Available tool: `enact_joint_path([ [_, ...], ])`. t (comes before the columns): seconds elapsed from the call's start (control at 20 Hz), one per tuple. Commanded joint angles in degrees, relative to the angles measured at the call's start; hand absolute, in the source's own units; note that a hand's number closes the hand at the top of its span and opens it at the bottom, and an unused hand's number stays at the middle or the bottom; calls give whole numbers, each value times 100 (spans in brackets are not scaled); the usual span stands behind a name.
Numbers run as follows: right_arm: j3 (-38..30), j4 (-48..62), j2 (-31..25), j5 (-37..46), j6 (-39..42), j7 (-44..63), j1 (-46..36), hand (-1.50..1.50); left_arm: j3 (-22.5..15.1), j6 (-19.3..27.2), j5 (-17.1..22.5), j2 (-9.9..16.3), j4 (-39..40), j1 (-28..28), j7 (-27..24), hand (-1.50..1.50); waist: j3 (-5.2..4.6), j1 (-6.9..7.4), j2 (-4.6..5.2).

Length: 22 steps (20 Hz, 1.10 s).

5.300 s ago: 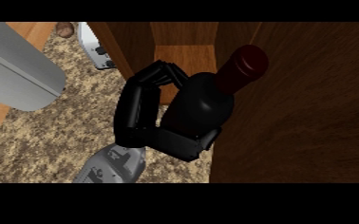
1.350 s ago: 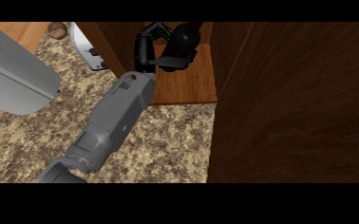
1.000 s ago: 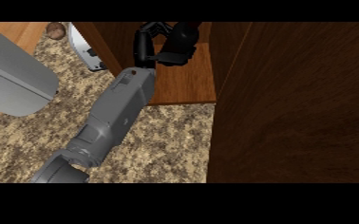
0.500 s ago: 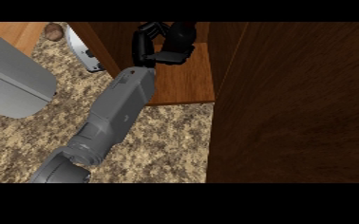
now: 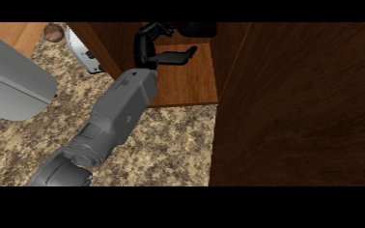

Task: Pick up the wine, place it into the cabinet and close the cabinet

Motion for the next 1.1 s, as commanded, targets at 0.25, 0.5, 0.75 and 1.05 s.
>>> enact_joint_path([
  [0.25,24,-246,43,-127,-181,239,-324,-150,23,407,-66,-7,406,235,-305,-150,-29,-104,73],
  [0.5,60,-410,-17,-231,-41,245,-59,-150,-46,486,-280,265,538,-12,113,-150,-23,-98,74],
  [0.75,-298,-100,-55,-443,5,31,-143,-150,-134,449,-423,173,533,324,-177,-150,-21,-12,66],
  [1.05,-48,-200,17,-232,-37,133,-226,-150,167,657,-205,30,380,385,-555,-150,-30,-88,98],
])
